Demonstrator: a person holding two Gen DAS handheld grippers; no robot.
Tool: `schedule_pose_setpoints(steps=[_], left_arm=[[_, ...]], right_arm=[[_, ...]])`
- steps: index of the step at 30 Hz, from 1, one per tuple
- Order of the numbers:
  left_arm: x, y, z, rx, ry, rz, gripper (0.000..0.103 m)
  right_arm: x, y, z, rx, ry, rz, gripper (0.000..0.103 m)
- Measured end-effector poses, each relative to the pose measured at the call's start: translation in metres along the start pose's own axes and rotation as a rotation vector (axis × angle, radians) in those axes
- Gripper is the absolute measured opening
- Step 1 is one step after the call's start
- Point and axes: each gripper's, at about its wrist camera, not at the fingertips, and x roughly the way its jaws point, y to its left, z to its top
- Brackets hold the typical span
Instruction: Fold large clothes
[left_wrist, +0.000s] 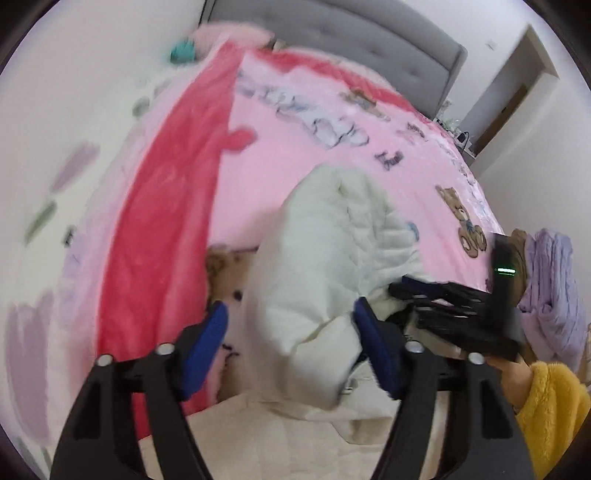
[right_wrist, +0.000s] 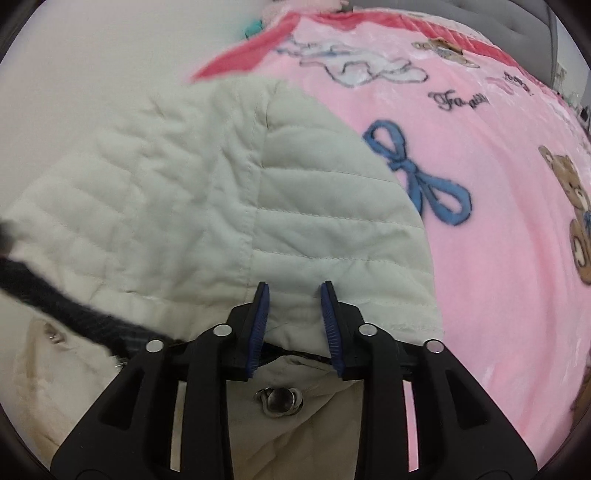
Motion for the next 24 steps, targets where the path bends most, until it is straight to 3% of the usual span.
schedule_pose_setpoints(steps=[1,3,9,13,16,19,20,21,22,23,24], left_arm=[[0.008,0.009,0.002,-0.02,0.02,-0.035,0.067],[0.02,0.023,0.008,-0.05,0.054,-0.082,0.067],[0.035,0.036,0.042,0.014,0.022,-0.075,0.075],[0.055,0.025,0.07,0.094,0.089,-0.091,0.083],[0.083,0.024,0.076,0.127,0.168,-0.033,0.083],[0.103,0.026,0.071,0.096,0.226,-0.102,0.083],[0.108,0.027,0.069,0.078,0.231,-0.121,0.082],[0.112,0.028,0.067,0.06,0.232,-0.134,0.071],[0.117,0.029,0.064,0.048,0.235,-0.137,0.061],[0.12,0.028,0.063,0.05,0.236,-0.131,0.044],[0.122,0.026,0.061,0.063,0.228,-0.102,0.037]], right_arm=[[-0.015,-0.003,-0.001,-0.013,-0.065,0.016,0.041],[-0.028,-0.011,0.001,-0.013,-0.11,0.044,0.055],[-0.033,-0.038,0.031,0.038,-0.106,0.015,0.055],[-0.011,-0.039,0.064,-0.042,0.0,-0.016,0.055],[0.012,-0.035,0.087,-0.115,0.085,-0.043,0.061],[0.034,-0.033,0.095,-0.114,0.167,-0.062,0.061],[0.044,-0.033,0.095,-0.1,0.209,-0.052,0.058],[0.049,-0.034,0.095,-0.083,0.224,-0.035,0.041],[0.052,-0.034,0.093,-0.063,0.225,0.011,0.035],[0.051,-0.034,0.091,-0.065,0.218,0.024,0.023],[0.05,-0.033,0.089,-0.081,0.213,0.029,0.014]])
